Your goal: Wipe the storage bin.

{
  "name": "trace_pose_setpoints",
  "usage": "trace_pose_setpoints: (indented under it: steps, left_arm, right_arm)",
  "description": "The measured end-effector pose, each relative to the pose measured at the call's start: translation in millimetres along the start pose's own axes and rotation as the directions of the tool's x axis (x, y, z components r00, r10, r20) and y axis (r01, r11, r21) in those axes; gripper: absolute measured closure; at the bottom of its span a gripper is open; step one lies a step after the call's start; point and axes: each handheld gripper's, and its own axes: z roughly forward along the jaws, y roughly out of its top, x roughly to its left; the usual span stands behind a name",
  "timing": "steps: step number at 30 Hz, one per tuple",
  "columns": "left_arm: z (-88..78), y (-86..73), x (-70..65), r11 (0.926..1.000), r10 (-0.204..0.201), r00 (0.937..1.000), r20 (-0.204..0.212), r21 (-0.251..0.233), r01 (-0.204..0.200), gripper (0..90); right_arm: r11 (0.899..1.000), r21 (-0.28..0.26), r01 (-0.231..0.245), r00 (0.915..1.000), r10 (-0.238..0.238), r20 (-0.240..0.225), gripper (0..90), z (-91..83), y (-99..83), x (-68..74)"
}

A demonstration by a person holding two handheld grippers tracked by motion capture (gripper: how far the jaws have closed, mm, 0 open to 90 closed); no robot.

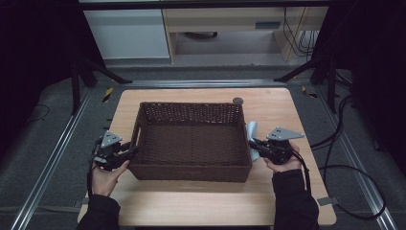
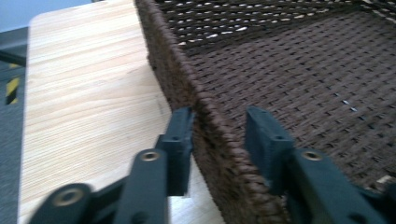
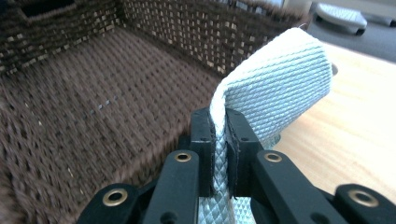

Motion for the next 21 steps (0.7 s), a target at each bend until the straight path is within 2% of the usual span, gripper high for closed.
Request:
trace_pose_setpoints:
  steps: [4,9,12,15,18,21]
  left_arm:
    - [0.4,-0.1,0.3,0.9999,-0.013,0.9999,0.001,0.0,0.013,65.3]
    - [0.7,-0.3,0.1,0.9998,-0.02,0.9998,-0.002,-0.003,0.02,65.9]
    - [1.0,-0.3,0.6,0.9997,-0.023,0.9997,-0.001,-0.004,0.023,65.9]
    - [1.5,0.2,0.4,0.9998,-0.02,0.9998,-0.005,-0.003,0.02,66.0]
    - [2.2,1.3,-0.2,0.9999,-0.01,0.9998,-0.015,0.002,0.01,66.1]
    - [3.5,2.3,0.3,0.9999,-0.011,0.9998,-0.016,0.002,0.011,66.1]
  right_arm:
    - [0.998,0.055,-0.019,0.9998,0.019,-0.002,83.6,6.0,-17.1,0.2]
    - [0.989,0.141,-0.033,0.9994,0.033,0.003,83.6,14.7,-38.7,2.0]
    - [0.985,0.169,-0.043,0.999,0.044,0.001,83.5,19.6,-46.0,3.5]
    - [0.98,0.198,-0.032,0.9994,0.034,-0.006,83.5,25.4,-48.6,5.6]
    - [0.988,0.153,-0.029,0.9996,0.03,-0.003,83.3,19.3,-40.6,5.2]
    - [0.999,0.038,-0.034,0.9994,0.034,-0.001,83.4,-1.2,-24.4,4.2]
